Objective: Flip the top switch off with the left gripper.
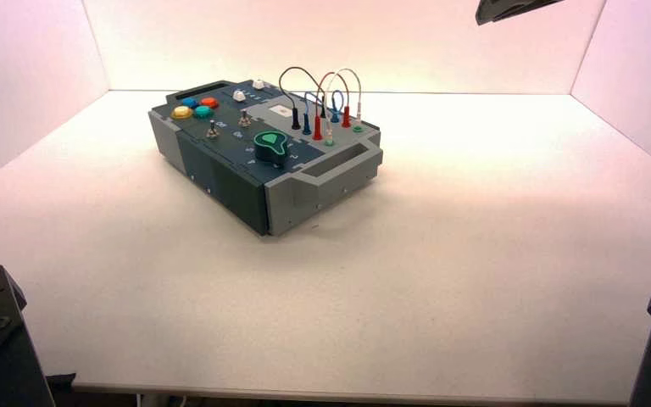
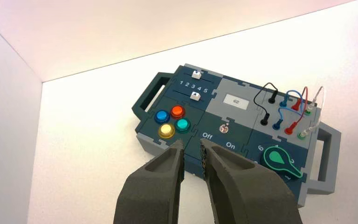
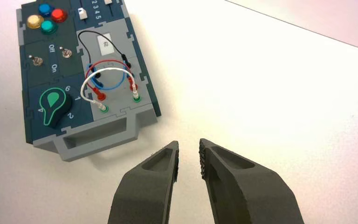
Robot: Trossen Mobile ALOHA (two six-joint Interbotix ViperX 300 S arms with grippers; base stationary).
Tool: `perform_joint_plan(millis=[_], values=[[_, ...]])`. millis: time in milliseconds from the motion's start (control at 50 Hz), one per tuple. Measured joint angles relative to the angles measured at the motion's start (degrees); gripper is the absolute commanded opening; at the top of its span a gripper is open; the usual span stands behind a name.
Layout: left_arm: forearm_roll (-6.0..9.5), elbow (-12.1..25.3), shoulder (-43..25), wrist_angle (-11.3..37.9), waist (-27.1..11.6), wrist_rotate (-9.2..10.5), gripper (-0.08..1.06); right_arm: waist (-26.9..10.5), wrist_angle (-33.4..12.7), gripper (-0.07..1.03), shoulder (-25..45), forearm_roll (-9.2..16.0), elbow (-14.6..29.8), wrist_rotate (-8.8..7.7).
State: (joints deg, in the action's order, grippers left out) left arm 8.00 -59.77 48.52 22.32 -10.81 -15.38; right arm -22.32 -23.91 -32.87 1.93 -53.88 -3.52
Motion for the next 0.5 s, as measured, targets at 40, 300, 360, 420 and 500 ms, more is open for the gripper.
perform_joint_plan(millis=[40,300,360,420,500], values=[[0.0,0.0,0.1,0.0,0.0,0.0,0.22,0.0,0.0,0.26,0.0,0.0,0.0,0.0],[0.0,0.0,0.0,0.0,0.0,0.0,0.22,0.0,-0.5,0.26,0.4,0.0,0.0,0.0],[0.0,0.0,0.0,0.0,0.0,0.0,0.22,0.0,-0.6,0.26,0.4,0.1,0.0,0.0],[0.0,0.0,-0.1,0.0,0.0,0.0,0.22,0.0,-0.7,0.26,0.5,0.1,0.0,0.0],[0.09,-0.1,-0.4,0.0,0.0,0.0,0.21,-0.2,-1.0,0.26,0.7,0.1,0.0,0.0]])
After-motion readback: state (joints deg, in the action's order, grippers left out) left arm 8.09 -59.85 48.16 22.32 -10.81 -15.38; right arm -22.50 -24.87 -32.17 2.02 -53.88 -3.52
